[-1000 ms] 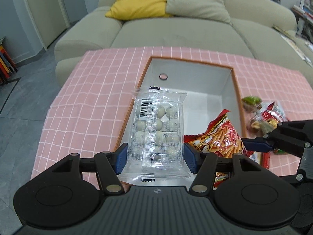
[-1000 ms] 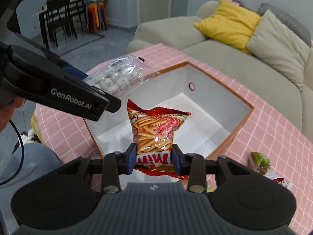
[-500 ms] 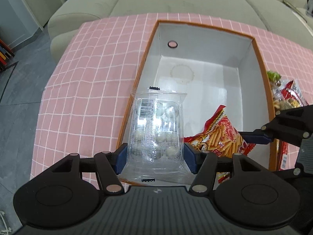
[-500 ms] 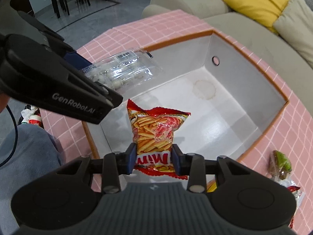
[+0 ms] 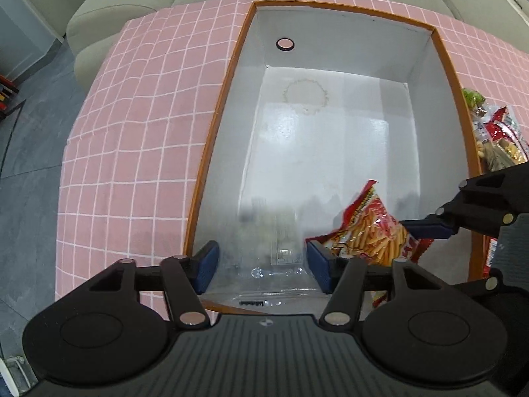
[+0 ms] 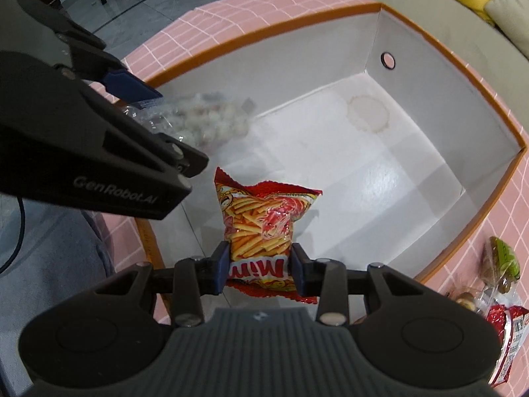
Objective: Organize snacks
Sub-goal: 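Open both tools to drop the candy pack and chip bag into the box, then move both tools back toward the remaining snacks on the table, then grasp the red wafer bar with the left tool while the right tool grasps the green sausage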
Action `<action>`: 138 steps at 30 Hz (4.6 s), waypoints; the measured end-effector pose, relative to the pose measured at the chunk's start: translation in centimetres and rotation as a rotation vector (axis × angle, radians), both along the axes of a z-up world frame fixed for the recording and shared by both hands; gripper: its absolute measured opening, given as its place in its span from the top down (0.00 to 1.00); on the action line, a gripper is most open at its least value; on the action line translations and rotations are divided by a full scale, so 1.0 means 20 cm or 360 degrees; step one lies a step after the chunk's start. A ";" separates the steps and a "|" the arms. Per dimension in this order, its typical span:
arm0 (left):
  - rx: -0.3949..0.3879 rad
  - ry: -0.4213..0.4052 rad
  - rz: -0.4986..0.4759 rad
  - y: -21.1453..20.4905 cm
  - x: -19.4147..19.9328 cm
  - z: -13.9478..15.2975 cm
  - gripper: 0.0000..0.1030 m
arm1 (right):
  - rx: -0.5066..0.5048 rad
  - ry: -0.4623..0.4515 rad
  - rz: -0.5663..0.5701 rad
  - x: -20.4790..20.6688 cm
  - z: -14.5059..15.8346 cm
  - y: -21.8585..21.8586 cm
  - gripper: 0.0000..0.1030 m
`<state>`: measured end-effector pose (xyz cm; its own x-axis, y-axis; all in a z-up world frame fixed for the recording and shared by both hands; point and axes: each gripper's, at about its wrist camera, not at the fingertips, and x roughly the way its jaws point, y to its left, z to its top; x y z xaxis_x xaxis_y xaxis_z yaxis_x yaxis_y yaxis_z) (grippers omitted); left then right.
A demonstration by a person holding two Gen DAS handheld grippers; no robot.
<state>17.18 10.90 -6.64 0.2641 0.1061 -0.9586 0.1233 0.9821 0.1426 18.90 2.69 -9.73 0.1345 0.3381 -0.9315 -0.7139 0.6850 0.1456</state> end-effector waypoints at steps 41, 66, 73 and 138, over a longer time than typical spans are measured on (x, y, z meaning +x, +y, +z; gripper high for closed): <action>-0.0124 -0.0585 -0.0019 -0.25 -0.37 0.50 0.36 | 0.0251 -0.0332 -0.0289 -0.29 0.46 -0.36 0.25; -0.0538 -0.0717 -0.0033 -0.69 -0.65 0.36 0.35 | 0.0335 -0.0670 -0.0905 -0.73 0.30 -1.08 0.20; -0.0599 -0.0647 -0.0066 -0.78 -0.67 0.20 0.35 | 0.0262 -0.0753 -0.1018 -0.81 0.13 -1.21 0.22; -0.0518 -0.0188 -0.0105 -0.95 -0.48 -0.41 0.61 | 0.0212 -0.0327 -0.1042 -0.69 -0.31 -1.34 0.64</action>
